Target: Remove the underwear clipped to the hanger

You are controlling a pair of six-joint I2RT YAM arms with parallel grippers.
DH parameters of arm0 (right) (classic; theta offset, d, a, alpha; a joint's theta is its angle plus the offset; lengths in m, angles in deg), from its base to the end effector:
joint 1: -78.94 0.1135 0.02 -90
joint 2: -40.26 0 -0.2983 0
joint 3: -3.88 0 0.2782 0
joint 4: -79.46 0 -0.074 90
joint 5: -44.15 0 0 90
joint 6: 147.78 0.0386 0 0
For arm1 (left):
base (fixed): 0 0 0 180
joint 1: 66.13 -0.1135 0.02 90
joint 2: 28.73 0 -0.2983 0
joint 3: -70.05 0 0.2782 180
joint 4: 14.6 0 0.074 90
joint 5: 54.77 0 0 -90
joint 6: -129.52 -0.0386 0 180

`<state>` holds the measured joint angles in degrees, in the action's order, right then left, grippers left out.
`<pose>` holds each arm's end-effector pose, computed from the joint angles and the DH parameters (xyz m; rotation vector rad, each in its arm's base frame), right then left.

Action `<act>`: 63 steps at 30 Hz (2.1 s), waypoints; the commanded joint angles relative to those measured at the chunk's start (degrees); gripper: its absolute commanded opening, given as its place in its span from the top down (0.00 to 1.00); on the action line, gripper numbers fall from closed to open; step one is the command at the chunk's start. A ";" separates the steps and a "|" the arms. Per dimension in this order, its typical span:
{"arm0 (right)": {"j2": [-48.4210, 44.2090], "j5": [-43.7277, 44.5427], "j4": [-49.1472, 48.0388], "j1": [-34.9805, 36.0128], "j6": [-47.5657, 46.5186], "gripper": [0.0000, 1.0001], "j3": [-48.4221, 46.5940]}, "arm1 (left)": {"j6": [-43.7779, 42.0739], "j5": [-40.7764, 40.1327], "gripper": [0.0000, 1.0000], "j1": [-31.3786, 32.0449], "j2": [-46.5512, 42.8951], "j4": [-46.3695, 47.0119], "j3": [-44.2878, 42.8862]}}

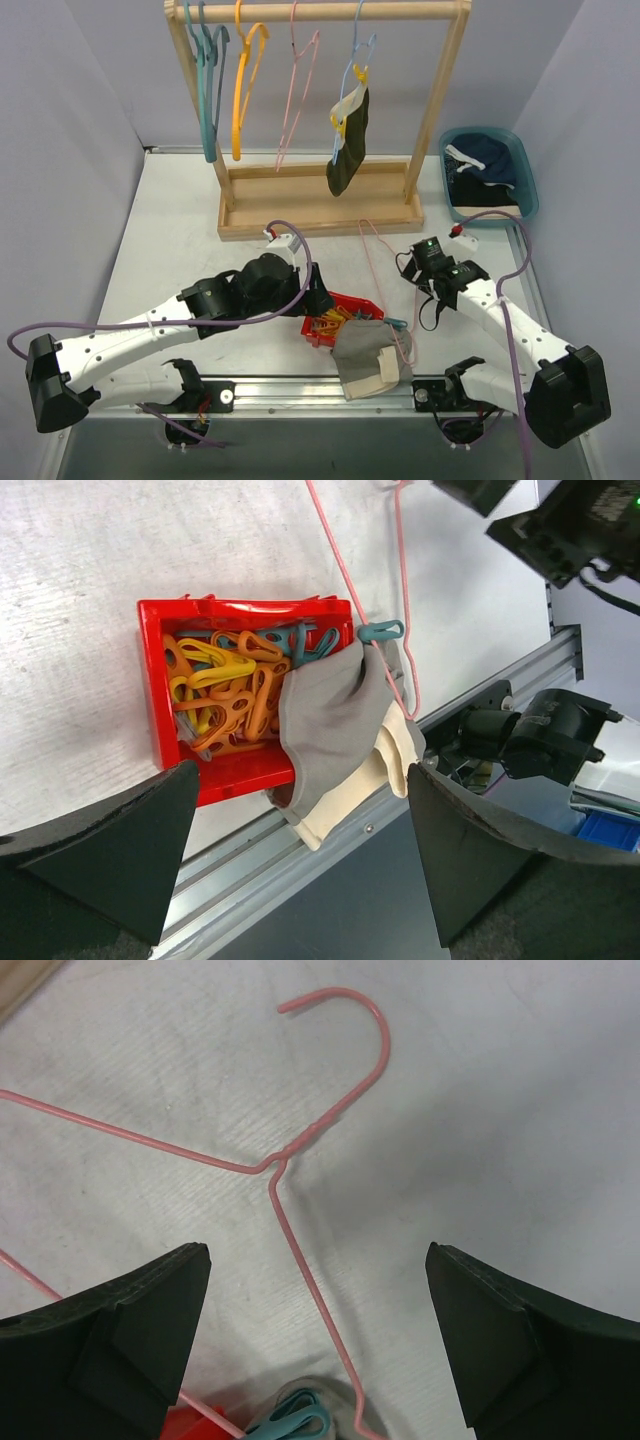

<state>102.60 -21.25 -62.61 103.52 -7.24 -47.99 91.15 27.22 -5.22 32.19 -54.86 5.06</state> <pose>0.2136 0.0800 0.2456 0.7066 2.2122 0.1359 0.1229 -0.2098 0.3277 0.1073 2.3575 -0.9036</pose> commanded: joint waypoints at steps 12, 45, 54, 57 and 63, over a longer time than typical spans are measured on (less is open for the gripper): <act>9.11 -11.86 -15.98 -0.58 -2.56 0.30 9.09 | 0.66 1.60 0.06 -1.14 -7.05 3.82 4.19; -22.88 -21.77 -1.92 -0.50 -8.17 1.00 -3.64 | -5.31 9.84 0.06 -2.81 -8.37 18.38 6.38; -22.18 -38.30 -0.25 -0.41 -15.47 1.00 -13.58 | 8.36 40.33 0.06 -15.00 -7.07 67.57 25.26; -23.85 -42.69 0.01 -0.50 -16.87 1.00 -14.19 | 15.24 46.93 0.06 -16.69 -4.16 85.70 29.85; -23.85 -51.22 -0.86 -0.58 -18.29 1.00 -17.70 | 19.72 55.46 0.06 -15.73 0.86 103.73 29.33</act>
<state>79.02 -65.53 -61.65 103.23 -23.44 -61.43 106.12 73.86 -21.46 32.39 27.01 36.03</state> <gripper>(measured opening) 0.070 0.938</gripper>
